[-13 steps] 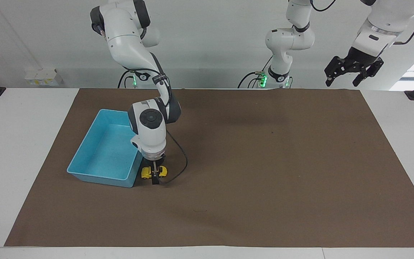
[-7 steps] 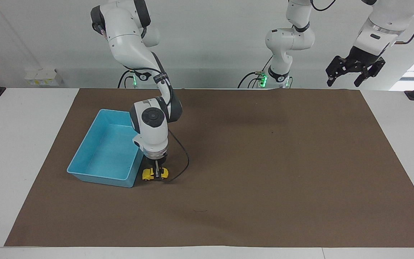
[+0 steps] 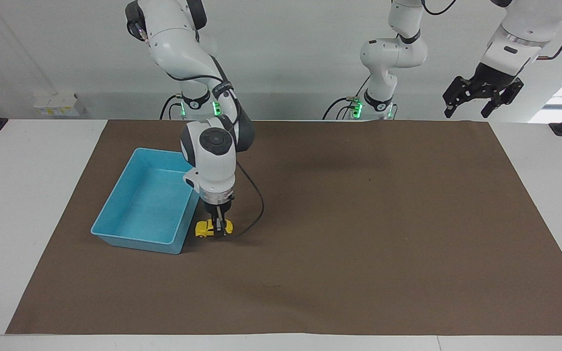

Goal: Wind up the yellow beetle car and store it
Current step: 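Grasp the yellow car with the right gripper and lift it, then carry the car over the blue box and lower it inside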

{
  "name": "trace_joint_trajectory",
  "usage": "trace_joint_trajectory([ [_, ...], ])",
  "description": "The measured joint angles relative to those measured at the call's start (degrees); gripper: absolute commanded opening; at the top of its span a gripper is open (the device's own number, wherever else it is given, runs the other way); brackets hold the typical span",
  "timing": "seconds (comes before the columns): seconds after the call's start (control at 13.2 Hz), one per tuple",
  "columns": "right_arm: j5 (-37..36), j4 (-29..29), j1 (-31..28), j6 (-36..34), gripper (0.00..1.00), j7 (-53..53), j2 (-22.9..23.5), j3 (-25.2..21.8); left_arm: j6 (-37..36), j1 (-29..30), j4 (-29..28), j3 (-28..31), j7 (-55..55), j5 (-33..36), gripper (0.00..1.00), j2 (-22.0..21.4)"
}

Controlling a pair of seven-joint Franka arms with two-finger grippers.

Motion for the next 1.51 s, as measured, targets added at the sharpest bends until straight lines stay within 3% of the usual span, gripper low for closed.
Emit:
trace_joint_trajectory([
  [0.61, 8.02, -0.96, -0.26, -9.58, 0.0, -25.69, -11.28, 1.35, 0.0, 0.0, 0.0, 0.05, -0.06, 0.0, 1.0, 0.0],
  [1.06, 9.31, -2.36, -2.1, -14.34, 0.0, -41.74, -13.94, 1.29, 0.0, 0.0, 0.0, 0.05, -0.07, 0.0, 1.0, 0.0],
  [1.51, 10.52, -8.91, -8.79, -12.72, 0.0, -61.73, -16.61, 1.21, 0.0, 0.0, 0.0, 0.05, -0.07, 0.0, 1.0, 0.0],
])
